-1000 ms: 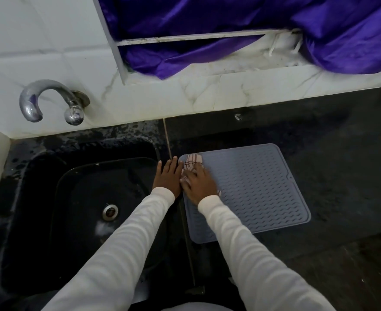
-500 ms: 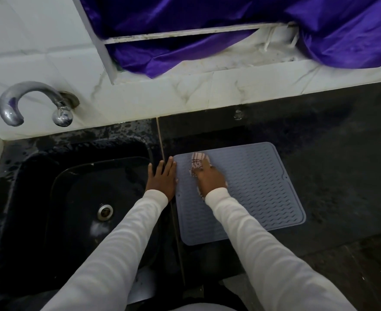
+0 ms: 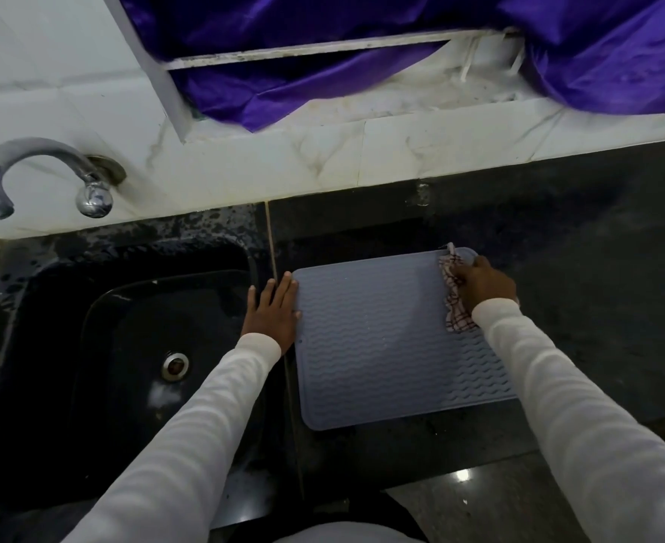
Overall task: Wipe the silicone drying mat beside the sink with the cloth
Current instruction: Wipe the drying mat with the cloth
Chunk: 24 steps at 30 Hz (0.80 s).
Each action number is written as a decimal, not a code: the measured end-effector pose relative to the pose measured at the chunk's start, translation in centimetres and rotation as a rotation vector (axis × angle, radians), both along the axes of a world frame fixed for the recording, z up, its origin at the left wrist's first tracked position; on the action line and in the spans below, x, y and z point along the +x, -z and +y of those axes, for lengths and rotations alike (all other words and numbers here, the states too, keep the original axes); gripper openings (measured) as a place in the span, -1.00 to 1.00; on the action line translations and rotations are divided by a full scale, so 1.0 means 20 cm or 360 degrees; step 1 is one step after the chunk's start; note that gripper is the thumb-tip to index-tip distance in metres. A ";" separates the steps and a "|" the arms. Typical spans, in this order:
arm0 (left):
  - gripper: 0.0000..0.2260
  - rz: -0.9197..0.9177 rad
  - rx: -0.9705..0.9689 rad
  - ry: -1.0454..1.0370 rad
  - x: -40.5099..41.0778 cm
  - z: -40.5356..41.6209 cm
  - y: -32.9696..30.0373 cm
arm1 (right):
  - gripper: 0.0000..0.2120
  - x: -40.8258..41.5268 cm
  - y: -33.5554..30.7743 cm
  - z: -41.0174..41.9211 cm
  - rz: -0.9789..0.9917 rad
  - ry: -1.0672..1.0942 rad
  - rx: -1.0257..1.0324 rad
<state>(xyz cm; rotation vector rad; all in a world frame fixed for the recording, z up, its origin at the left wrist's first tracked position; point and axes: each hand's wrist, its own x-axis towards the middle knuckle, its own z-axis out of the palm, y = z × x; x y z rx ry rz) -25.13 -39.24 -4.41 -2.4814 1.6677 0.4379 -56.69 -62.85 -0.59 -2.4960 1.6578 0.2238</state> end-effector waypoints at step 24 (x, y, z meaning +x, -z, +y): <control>-0.31 -0.0039 0.0140 -0.0032 -0.04 -0.04 0.02 | -0.56 0.98 0.04 0.93 -0.0482 -0.0294 0.0114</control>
